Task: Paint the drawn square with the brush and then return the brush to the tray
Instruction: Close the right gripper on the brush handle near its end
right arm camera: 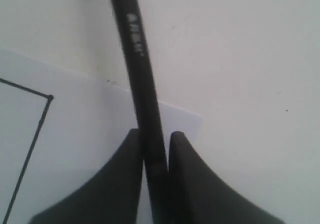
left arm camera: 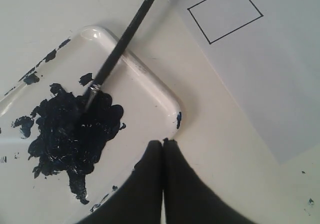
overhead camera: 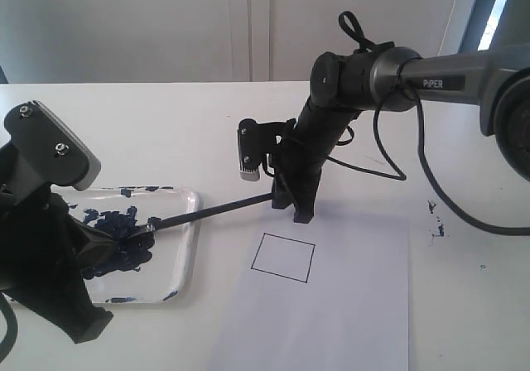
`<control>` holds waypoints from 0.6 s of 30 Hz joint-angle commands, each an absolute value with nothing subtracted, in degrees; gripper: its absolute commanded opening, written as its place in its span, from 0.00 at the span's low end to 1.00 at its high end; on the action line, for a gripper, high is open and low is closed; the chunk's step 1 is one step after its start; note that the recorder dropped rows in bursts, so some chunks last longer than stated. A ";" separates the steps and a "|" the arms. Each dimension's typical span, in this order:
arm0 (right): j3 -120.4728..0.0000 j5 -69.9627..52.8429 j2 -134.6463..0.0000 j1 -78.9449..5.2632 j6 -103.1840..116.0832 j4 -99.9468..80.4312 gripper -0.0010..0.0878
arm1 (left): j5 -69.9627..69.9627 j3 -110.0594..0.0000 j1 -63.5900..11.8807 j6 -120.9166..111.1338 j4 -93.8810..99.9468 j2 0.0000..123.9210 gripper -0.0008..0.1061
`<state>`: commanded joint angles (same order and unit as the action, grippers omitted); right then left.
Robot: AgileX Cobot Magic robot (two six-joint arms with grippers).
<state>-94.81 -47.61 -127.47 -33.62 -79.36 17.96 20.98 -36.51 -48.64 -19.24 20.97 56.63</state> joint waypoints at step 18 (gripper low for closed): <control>-96.51 -53.13 -122.89 -33.75 -79.36 18.08 0.01 | 20.65 -36.51 -48.64 -19.24 21.20 56.63 0.01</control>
<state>-96.51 -53.13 -122.89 -33.75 -79.36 18.08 20.65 -36.51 -48.64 -19.24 21.20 56.63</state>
